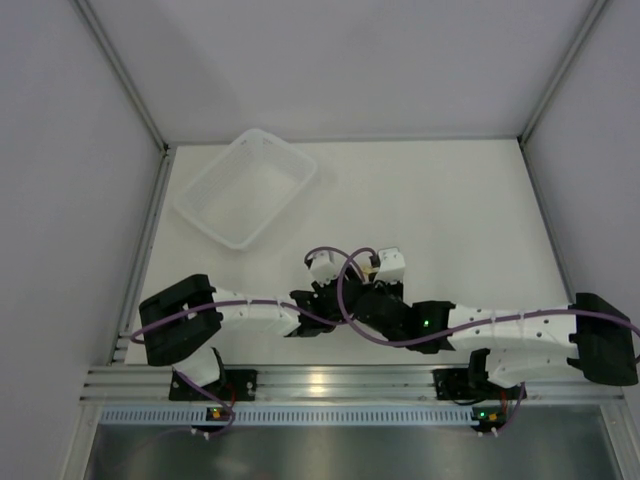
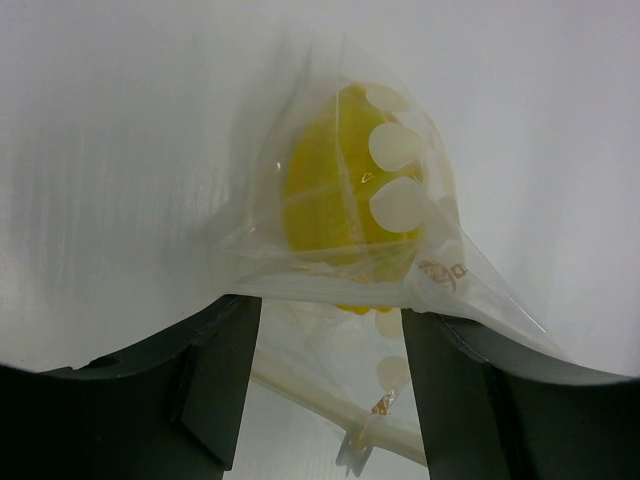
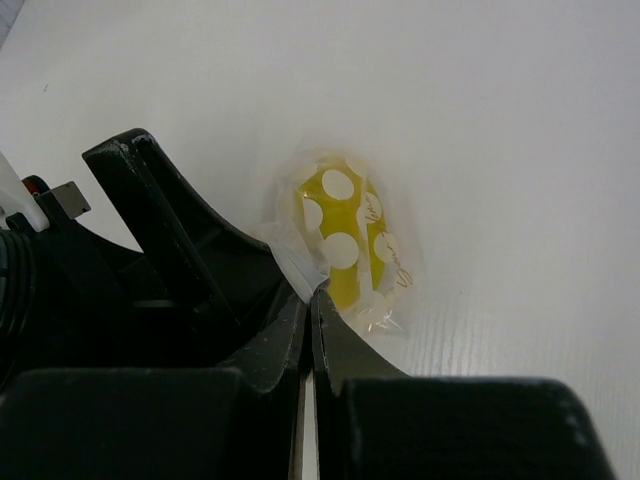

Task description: Open the zip-top bag and remove the fake food

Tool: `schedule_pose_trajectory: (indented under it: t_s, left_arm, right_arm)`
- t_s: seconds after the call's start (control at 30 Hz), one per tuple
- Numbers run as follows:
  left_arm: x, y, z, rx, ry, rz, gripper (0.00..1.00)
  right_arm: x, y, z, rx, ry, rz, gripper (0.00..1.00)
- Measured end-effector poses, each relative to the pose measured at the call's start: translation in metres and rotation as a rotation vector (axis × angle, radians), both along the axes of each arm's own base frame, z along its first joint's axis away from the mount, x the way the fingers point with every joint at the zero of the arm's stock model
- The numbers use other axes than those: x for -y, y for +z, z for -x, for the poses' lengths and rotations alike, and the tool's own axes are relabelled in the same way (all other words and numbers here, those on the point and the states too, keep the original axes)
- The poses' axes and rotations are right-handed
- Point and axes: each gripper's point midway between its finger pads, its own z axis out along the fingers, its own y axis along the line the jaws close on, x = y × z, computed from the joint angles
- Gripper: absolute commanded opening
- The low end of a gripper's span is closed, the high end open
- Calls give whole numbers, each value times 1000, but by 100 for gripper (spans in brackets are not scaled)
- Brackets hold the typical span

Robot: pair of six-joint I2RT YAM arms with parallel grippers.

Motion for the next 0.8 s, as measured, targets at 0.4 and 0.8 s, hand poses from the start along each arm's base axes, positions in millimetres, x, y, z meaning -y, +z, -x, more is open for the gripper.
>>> schedule_pose_trajectory:
  t_s: [0.4, 0.8]
  left_arm:
    - [7, -3, -3, 64, -57, -51, 70]
    - [19, 14, -3, 95, -75, 14, 59]
  right_arm:
    - [7, -2, 1, 9, 13, 13, 0]
    - [17, 8, 18, -16, 63, -71, 0]
